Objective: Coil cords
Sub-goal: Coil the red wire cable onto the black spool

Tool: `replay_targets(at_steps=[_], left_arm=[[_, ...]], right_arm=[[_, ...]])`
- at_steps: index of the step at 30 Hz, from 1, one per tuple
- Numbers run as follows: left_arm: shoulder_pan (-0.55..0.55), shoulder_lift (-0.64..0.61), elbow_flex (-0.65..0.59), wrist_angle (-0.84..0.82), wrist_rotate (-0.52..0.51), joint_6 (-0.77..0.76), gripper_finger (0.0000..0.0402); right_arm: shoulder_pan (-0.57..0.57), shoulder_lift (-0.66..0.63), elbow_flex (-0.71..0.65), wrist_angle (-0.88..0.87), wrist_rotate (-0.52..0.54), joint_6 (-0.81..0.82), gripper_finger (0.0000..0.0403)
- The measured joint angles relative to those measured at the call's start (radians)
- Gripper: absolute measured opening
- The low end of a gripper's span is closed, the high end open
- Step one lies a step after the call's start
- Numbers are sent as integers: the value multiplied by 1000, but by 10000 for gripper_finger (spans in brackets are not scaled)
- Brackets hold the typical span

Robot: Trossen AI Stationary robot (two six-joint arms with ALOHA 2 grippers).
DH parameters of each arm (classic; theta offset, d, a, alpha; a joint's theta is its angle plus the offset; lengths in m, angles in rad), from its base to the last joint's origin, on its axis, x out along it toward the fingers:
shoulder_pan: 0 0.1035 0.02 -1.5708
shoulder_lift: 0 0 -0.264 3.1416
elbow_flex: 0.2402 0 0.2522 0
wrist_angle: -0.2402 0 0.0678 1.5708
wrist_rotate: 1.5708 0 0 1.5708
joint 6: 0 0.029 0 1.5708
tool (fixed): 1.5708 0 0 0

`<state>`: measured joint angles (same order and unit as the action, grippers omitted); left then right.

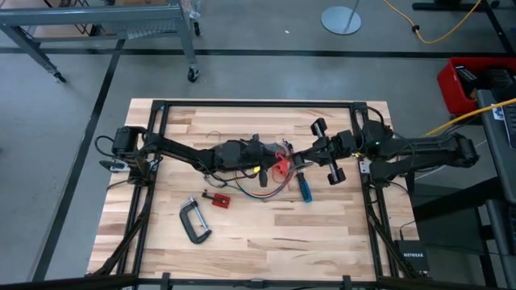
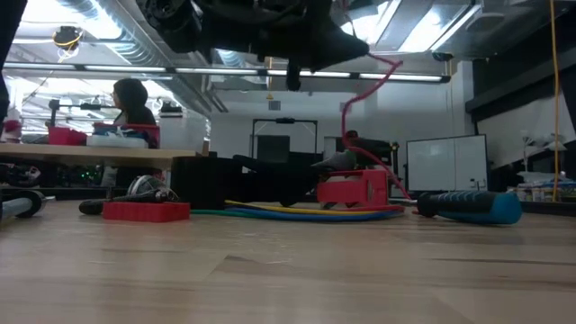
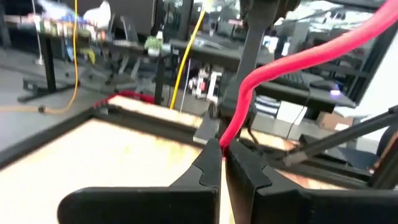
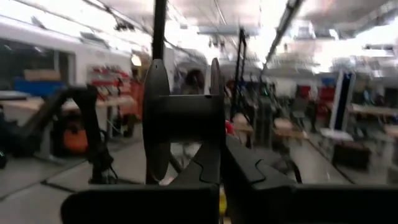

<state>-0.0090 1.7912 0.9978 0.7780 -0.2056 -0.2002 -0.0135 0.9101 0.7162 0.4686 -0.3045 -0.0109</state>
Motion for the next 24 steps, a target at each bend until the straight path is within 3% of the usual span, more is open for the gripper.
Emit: replay_targets(at_steps=[10,24], left_arm=[[0,-3,0,-76,0,-89,1],[6,-15,0,-262,42,-323,0]], right_arm=[[0,-132,0,-434,130,-2,4],[0,-121,0,-764,269,4,4]])
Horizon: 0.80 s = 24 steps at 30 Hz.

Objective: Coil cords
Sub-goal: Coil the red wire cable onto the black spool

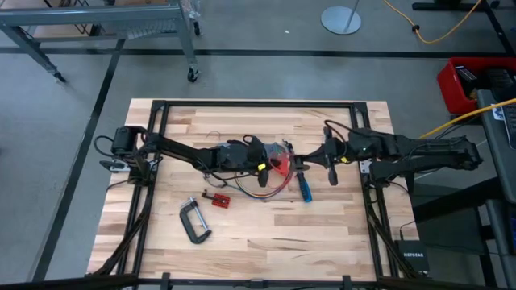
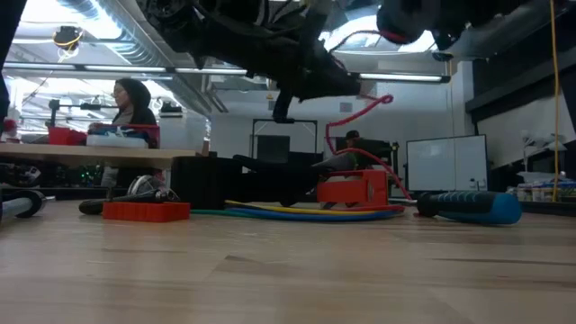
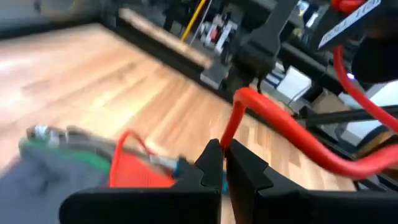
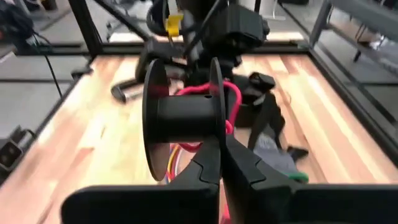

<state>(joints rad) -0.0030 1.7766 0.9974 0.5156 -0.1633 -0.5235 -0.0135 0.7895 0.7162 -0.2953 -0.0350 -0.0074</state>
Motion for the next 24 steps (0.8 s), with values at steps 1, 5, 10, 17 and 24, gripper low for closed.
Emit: replay_targets(at_steps=[1,5,10,17,24], left_arm=[[2,-6,0,-28,7,-17,0],[10,-58,0,-146,7,-27,0],[28,-119,0,-201,6,-46,0],[63,-156,1,-192,39,-120,0],[112,-155,1,-312,78,-178,0]], right_arm=[[0,0,0,-22,2,1,4],[0,0,-1,-94,2,28,4],[0,6,-24,-98,32,64,4],[0,89,-34,-86,137,103,4],[0,216,-35,-32,106,105,4]])
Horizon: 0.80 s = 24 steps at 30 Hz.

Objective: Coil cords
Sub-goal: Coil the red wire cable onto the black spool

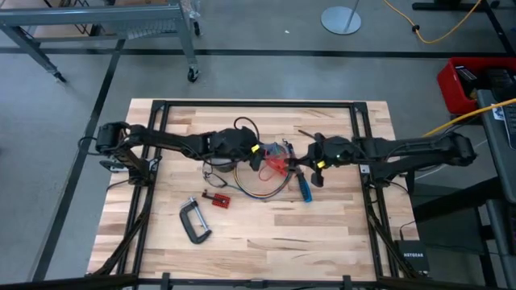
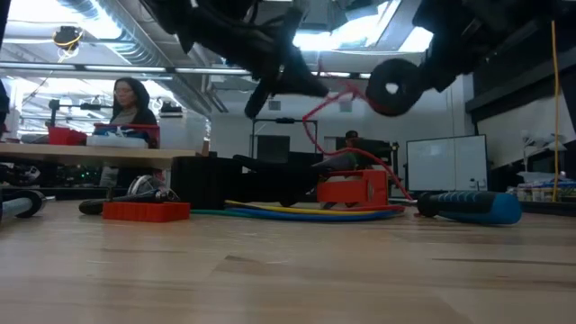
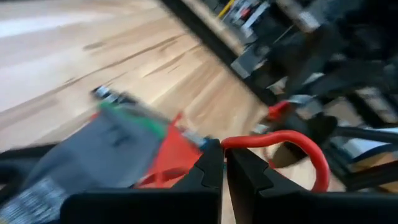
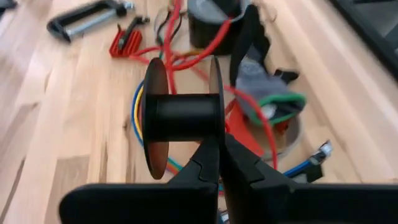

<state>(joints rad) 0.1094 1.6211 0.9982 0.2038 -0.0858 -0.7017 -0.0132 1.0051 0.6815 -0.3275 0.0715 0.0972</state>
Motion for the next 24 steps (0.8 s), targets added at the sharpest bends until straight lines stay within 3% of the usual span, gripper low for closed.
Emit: replay_targets(at_steps=[5,11,24], left_arm=[[40,0,0,-79,8,-2,0],[82,0,-1,-61,43,-52,0],[102,0,0,-54,181,-178,0]], right_arm=[[0,59,0,-3,-31,1,4],[0,105,0,29,-34,8,4],[0,192,0,161,129,143,4]])
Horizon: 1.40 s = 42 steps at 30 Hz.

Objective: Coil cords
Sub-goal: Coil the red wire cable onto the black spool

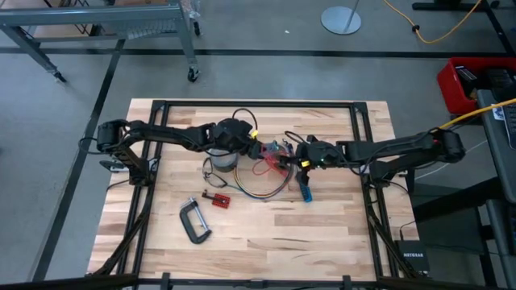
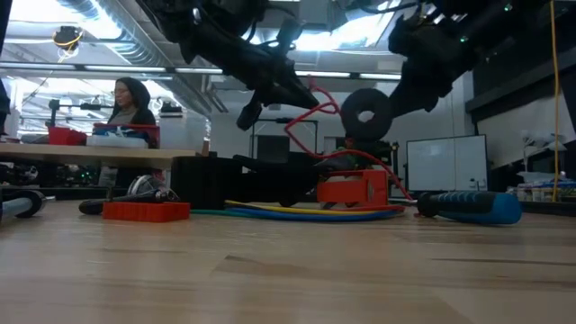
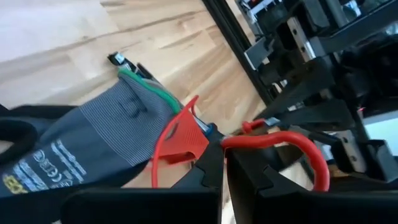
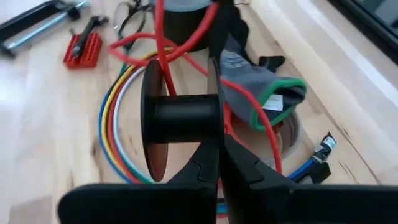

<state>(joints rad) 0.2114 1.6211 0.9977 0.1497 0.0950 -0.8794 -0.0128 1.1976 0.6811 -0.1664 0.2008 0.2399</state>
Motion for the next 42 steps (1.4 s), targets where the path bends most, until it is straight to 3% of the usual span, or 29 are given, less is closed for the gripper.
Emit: replay_targets(at_steps=[9,18,25,32,42], left_arm=[[24,0,0,-3,151,-78,0],[56,0,0,29,307,-212,0],[90,0,1,91,308,-347,0],[113,0,1,101,288,-424,0],[101,1,1,251,223,-486,0]], right_arm=[[0,47,0,8,141,116,4],[0,46,0,46,208,148,4],[0,46,0,121,166,128,4],[-1,46,0,142,201,126,4],[-1,91,0,240,253,126,4]])
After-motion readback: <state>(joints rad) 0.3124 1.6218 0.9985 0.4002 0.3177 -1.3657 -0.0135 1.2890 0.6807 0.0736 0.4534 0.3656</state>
